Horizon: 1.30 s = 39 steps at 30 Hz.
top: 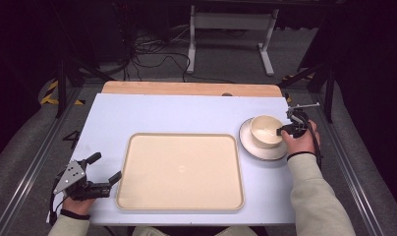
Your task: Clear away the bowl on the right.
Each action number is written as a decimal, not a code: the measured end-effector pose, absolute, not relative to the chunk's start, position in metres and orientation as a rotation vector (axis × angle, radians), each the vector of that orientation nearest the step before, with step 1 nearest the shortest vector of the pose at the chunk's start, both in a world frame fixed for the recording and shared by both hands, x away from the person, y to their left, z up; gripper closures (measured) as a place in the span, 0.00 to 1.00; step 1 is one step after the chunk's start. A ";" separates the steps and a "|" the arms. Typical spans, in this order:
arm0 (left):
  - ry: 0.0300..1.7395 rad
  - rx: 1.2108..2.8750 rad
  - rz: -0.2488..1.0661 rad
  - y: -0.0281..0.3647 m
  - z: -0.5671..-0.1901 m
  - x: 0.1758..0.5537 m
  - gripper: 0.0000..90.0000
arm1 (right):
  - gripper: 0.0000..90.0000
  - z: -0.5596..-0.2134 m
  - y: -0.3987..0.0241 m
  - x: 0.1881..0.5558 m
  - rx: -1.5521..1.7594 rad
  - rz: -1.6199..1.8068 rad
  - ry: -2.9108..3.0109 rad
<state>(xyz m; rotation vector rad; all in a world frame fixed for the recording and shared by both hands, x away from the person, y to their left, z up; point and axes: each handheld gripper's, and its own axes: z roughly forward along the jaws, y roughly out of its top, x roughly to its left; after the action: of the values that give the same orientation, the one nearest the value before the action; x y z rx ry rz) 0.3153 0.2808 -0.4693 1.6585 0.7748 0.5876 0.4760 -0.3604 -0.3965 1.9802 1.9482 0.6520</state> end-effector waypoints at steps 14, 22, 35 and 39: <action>0.777 1.658 0.588 0.281 -0.469 0.315 0.01 | 0.93 -0.386 -0.355 0.471 2.024 0.699 1.879; 0.776 1.658 0.588 0.281 -0.469 0.316 0.01 | 0.93 -0.373 -0.352 0.467 2.007 0.712 1.876; 0.776 1.658 0.585 0.281 -0.469 0.316 0.01 | 0.93 -0.346 -0.346 0.461 2.011 0.726 1.858; 0.774 1.658 0.585 0.281 -0.469 0.316 0.01 | 0.93 -0.338 -0.344 0.460 2.002 0.733 1.865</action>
<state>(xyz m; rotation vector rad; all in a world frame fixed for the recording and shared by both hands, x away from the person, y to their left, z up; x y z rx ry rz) 0.3157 0.2810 -0.4693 1.6583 0.7744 0.5853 0.4596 -0.3437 -0.3382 2.0015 1.8652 0.7327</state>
